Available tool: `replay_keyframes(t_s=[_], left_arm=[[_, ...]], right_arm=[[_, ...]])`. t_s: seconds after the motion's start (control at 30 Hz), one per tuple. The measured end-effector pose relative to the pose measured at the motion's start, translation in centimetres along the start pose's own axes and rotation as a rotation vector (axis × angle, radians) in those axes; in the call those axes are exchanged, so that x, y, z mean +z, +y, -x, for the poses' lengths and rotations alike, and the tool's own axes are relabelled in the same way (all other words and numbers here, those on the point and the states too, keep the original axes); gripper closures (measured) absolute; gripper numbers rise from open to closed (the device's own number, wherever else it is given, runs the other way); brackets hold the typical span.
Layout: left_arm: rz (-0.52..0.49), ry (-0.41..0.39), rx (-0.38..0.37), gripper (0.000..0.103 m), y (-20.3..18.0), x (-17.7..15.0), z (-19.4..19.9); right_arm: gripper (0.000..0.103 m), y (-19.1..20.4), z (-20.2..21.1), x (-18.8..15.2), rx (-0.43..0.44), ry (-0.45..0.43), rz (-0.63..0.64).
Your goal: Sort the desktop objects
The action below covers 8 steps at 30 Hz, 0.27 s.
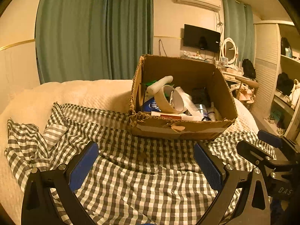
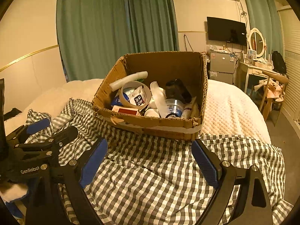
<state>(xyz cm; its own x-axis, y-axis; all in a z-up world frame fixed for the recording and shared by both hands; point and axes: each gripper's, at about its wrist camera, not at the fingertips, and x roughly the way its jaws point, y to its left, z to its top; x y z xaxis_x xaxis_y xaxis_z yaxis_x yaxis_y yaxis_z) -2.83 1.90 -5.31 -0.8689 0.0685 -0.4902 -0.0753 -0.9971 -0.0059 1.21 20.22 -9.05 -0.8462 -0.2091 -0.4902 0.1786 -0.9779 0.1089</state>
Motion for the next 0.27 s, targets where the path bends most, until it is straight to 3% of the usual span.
replay_keyframes(t_s=[0.17, 0.27], left_arm=[[0.002, -0.024, 0.026, 0.000, 0.02, 0.10, 0.50], [0.014, -0.016, -0.003, 0.000, 0.13, 0.18, 0.44]], right_arm=[[0.012, 0.12, 0.10, 0.05, 0.007, -0.002, -0.007], [0.012, -0.01, 0.10, -0.04, 0.007, -0.001, -0.013]])
